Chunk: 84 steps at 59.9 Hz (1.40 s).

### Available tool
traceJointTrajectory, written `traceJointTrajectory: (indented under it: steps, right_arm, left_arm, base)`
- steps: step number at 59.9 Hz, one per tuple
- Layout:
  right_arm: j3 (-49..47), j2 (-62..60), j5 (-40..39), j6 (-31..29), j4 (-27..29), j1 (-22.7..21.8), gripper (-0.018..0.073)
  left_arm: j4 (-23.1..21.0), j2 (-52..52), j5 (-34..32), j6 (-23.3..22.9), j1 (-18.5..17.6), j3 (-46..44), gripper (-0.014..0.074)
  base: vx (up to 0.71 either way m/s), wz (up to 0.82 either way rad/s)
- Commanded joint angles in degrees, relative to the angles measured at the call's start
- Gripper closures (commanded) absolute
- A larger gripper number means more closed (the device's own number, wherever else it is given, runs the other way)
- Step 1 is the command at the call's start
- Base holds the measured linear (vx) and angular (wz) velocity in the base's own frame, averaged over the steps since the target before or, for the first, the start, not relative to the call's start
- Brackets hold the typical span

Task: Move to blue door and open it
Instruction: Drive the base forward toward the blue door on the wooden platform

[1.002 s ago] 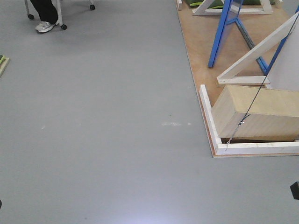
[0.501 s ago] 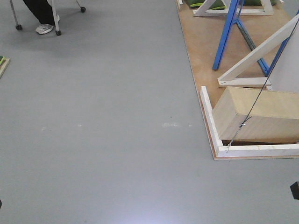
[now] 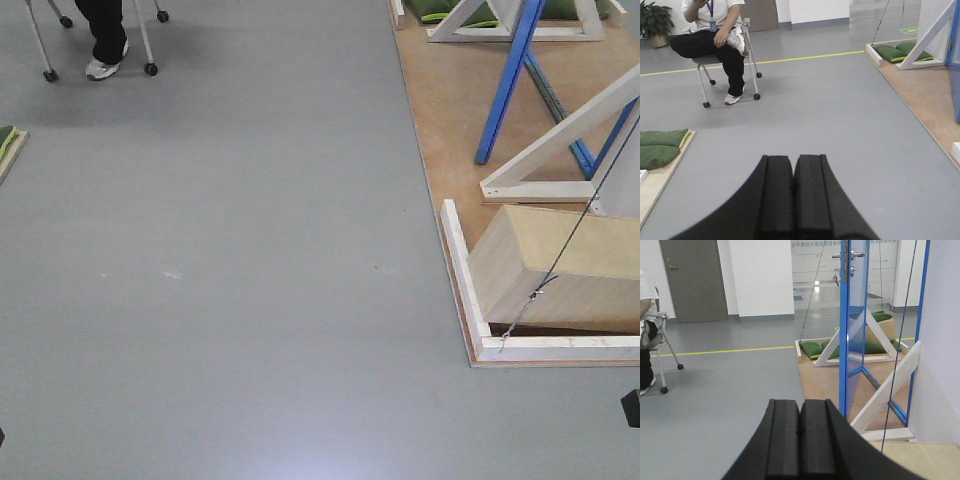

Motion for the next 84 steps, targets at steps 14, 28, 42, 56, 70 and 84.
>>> traceJointTrajectory:
  steps: [14, 28, 42, 56, 70, 84]
  right_arm:
    - [1.20, -0.96, -4.79, -0.59, -0.30, -0.02, 0.0557]
    - [1.20, -0.96, -4.79, -0.59, -0.30, -0.02, 0.0557]
    - [1.20, -0.96, -4.79, -0.59, -0.30, -0.02, 0.0557]
    - [1.20, -0.96, -4.79, -0.59, -0.30, -0.02, 0.0557]
    - [1.20, -0.96, -4.79, -0.59, -0.30, -0.02, 0.0557]
    - [1.20, -0.96, -4.79, -0.59, -0.30, -0.02, 0.0557]
  left_arm:
    - [-0.45, -0.33, -4.94, -0.14, -0.37, 0.32, 0.0526]
    - [-0.45, -0.33, -4.94, -0.14, -0.37, 0.32, 0.0526]
    - [-0.45, -0.33, -4.94, -0.14, -0.37, 0.32, 0.0526]
    - [-0.45, -0.33, -4.94, -0.14, -0.37, 0.32, 0.0526]
    - [-0.45, -0.33, -4.94, -0.14, -0.37, 0.32, 0.0526]
    - [-0.45, -0.33, -4.94, -0.14, -0.37, 0.32, 0.0526]
  base:
    - [0.13, -0.06]
    - [0.18, -0.18]
    - [0.26, -0.10]
    - [0.31, -0.03]
    - [0.33, 0.14]
    - [0.35, 0.10]
